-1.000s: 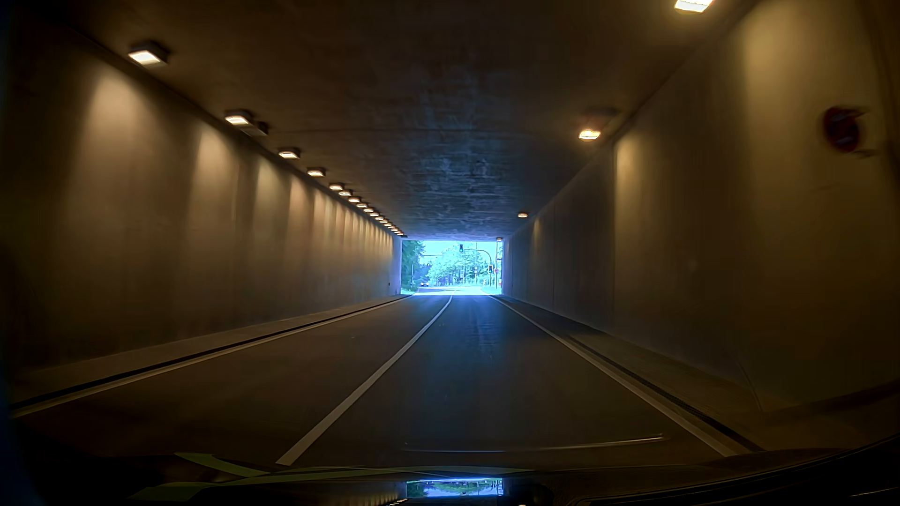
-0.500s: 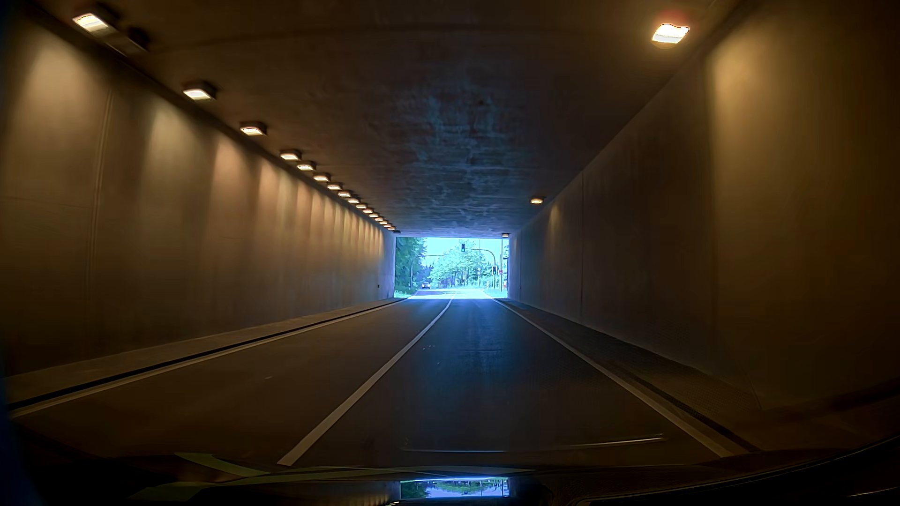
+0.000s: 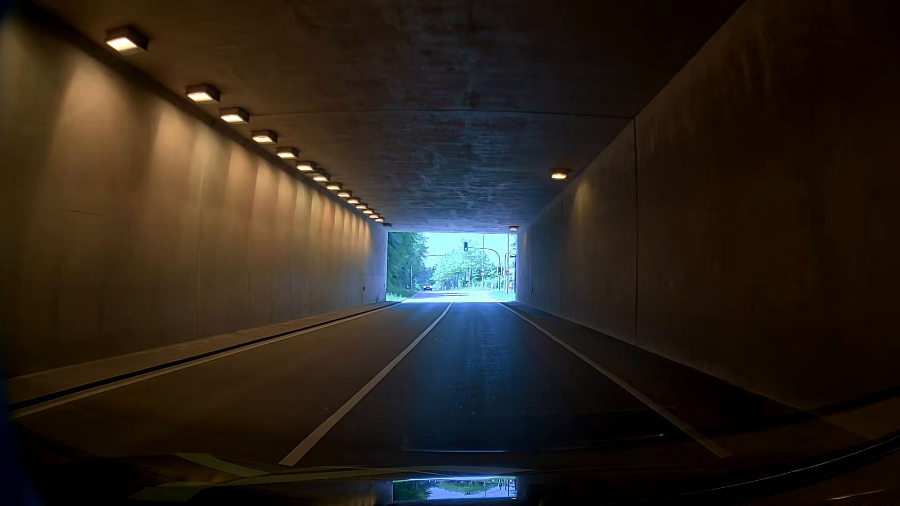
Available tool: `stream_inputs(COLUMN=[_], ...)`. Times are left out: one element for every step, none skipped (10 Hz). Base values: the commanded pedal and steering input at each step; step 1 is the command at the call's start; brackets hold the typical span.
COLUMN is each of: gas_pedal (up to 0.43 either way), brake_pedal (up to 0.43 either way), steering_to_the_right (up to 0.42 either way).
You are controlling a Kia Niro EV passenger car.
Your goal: Follow the waypoints while adhering to traffic rules and regulations
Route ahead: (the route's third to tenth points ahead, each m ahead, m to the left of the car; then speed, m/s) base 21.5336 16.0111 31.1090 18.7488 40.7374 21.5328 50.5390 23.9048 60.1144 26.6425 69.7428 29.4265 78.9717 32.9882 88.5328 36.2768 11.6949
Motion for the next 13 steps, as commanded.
stream_inputs(gas_pedal=[0.110, 0.110, 0.110, 0.110, 0.110, 0.110, 0.110, 0.110, 0.110, 0.110, 0.110, 0.110, 0.110], brake_pedal=[0.000, 0.000, 0.000, 0.000, 0.000, 0.000, 0.000, 0.000, 0.000, 0.000, 0.000, 0.000, 0.000], steering_to_the_right=[-0.007, -0.007, -0.006, -0.006, -0.005, -0.005, -0.005, -0.005, -0.005, -0.005, -0.005, -0.005, -0.005])
